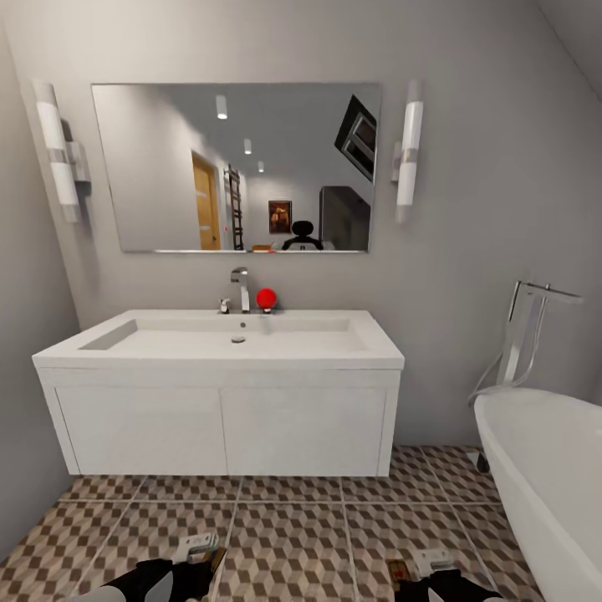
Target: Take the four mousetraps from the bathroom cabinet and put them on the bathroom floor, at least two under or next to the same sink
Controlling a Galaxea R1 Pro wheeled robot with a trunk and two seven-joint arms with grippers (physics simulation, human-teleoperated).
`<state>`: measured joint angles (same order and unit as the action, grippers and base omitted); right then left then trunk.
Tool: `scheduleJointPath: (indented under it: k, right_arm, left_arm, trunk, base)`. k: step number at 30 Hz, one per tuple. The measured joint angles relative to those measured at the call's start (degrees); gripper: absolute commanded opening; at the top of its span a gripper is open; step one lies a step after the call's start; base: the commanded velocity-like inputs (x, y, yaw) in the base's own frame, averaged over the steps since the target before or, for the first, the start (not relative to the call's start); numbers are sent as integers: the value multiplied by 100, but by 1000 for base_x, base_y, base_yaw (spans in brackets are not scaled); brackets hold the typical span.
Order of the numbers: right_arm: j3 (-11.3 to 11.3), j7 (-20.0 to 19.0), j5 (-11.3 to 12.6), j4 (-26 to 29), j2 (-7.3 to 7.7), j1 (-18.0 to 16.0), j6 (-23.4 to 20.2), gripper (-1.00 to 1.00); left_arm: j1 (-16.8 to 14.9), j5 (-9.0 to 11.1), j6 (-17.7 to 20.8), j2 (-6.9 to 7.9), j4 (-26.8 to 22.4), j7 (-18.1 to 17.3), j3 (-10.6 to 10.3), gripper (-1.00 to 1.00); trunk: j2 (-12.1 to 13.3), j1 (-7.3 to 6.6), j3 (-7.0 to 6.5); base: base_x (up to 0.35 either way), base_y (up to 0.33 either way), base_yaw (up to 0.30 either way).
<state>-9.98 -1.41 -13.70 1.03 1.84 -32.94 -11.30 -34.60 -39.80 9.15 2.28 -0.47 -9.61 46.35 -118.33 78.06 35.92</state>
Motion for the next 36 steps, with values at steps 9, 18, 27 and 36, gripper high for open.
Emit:
scheduleJointPath:
  k: [9, 18, 27, 36]
  right_arm:
    - [0, 9, -32, 0, 0, 0, 8, -100]
    - [0, 12, -44, 0, 0, 0, 10, -100]
    - [0, 7, -40, 5, 0, 0, 15, -100]
    - [0, 12, -44, 8, 0, -1, 75, -100]
  left_arm:
    - [0, 8, -52, 6, -7, 1, 1, -100]
    - [0, 5, -249, 16, -8, 10, 1, -100]
    - [0, 5, -267, 26, -9, 11, 1, -100]
    - [0, 5, -268, 27, -8, 11, 2, -100]
  trunk:
    - [-361, 198, 162]
    - [-722, 396, 323]
    - [-1083, 593, 485]
    - [-1245, 682, 557]
  base:
    - [0, 0, 0]
    - [0, 0, 0]
    - [0, 0, 0]
    - [0, 0, 0]
